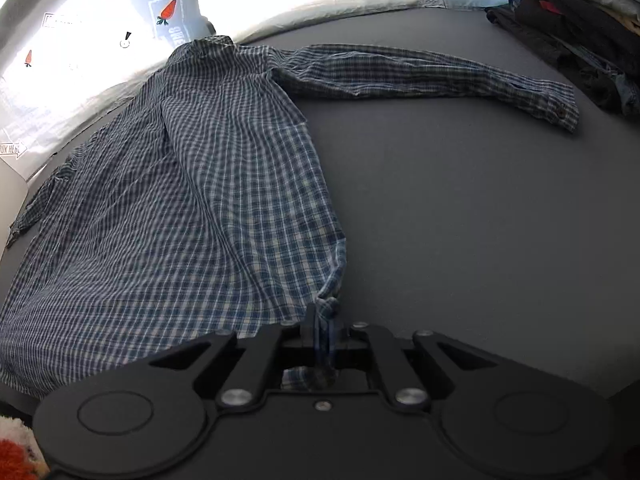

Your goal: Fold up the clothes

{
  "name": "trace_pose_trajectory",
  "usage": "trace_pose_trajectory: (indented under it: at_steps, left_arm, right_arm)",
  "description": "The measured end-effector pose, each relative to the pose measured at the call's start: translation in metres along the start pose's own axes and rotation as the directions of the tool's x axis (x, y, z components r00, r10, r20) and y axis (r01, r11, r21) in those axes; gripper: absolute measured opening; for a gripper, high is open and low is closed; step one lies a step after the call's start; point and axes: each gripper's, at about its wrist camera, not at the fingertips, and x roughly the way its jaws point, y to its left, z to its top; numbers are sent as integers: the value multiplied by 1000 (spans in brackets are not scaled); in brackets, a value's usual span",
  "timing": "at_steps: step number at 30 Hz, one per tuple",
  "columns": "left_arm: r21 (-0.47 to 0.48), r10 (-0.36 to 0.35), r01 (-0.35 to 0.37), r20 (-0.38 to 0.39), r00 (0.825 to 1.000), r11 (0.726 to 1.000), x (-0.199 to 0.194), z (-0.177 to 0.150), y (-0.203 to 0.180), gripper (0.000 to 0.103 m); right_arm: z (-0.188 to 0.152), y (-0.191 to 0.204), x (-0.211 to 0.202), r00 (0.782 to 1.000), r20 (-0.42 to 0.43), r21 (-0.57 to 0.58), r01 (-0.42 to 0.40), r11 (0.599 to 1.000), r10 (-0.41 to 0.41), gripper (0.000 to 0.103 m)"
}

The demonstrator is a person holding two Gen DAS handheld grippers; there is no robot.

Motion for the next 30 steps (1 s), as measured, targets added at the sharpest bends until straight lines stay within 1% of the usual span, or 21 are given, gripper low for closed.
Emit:
trace_pose_trajectory:
  at_steps: [1,2,3,4,6,8,10,11,14,18,20,24,27,30]
  left_arm:
    - [18,17,-17,-5,1000,1000,0,-1,-3,15]
    - [39,36,-36,5,999,999,-2,-2,-8,22]
    - [58,53,-53,14,999,997,-4,-3,-12,39]
    - [68,56,-58,25,998,996,-6,-3,-14,51]
    - [77,56,-59,42,998,995,-10,-1,-22,55]
    - [93,54,-59,59,997,994,-12,2,-34,58]
    - [125,45,-55,82,996,991,-14,4,-51,68]
    - [143,40,-53,93,995,988,-15,5,-61,69]
    - [196,6,-24,95,995,980,-11,5,-92,73]
    - [250,-52,45,22,998,967,7,0,-141,78]
    - [279,-62,62,-9,998,958,16,-2,-160,80]
    - [362,-46,66,-64,997,930,43,-3,-202,82]
    - [406,-25,55,-79,997,912,61,3,-229,84]
    - [429,-4,33,-70,998,903,76,12,-255,84]
  right_arm:
    - [1,0,3,1000,-8,5,4,1000,-4,12]
    - [2,0,2,1000,-3,-5,15,1000,-15,14]
    - [4,0,2,1000,4,-17,28,999,-28,25]
    - [6,0,1,999,12,-28,41,999,-41,34]
    - [11,-4,-1,998,27,-23,56,998,-55,37]
    - [16,-12,-1,997,46,6,64,998,-64,40]
    - [22,-19,-1,995,65,29,68,997,-70,42]
    - [24,-22,0,995,71,34,72,997,-74,42]
    - [31,-28,6,992,82,44,90,995,-93,42]
    - [44,-33,18,990,99,85,90,992,-99,43]
    - [51,-36,24,989,110,109,92,990,-104,43]
    - [72,-48,40,978,142,184,129,975,-156,43]
    - [90,-62,52,963,168,247,164,955,-209,43]
    - [112,-84,64,944,189,314,204,927,-271,43]
